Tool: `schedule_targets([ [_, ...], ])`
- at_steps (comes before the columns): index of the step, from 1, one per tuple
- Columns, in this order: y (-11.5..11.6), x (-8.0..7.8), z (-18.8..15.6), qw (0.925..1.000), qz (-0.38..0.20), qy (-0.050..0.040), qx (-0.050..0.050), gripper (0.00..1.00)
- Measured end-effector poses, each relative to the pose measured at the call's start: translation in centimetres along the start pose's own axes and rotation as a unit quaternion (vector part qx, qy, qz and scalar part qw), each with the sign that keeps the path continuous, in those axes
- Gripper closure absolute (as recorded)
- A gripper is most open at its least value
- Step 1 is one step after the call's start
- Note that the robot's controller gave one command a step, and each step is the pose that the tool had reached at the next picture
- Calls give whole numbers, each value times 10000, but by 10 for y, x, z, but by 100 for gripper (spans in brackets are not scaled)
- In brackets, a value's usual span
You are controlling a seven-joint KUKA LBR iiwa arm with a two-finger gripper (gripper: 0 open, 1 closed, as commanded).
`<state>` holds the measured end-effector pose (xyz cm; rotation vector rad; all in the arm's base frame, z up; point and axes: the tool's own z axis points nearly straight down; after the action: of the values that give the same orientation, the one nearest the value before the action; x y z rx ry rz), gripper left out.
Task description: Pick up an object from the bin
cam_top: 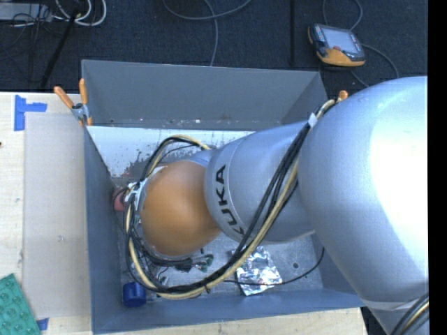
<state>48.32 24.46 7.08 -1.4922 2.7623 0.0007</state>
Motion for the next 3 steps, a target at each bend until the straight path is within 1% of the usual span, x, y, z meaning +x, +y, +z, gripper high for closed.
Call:
schedule_targets([
  [1, -8, 7, -142, 10000, 57, -25, 19, 100],
  [2, -8, 9, -138, 10000, 70, 8, -8, 0],
  [3, 7, 10, -6, 9985, -553, 26, -12, 0],
])
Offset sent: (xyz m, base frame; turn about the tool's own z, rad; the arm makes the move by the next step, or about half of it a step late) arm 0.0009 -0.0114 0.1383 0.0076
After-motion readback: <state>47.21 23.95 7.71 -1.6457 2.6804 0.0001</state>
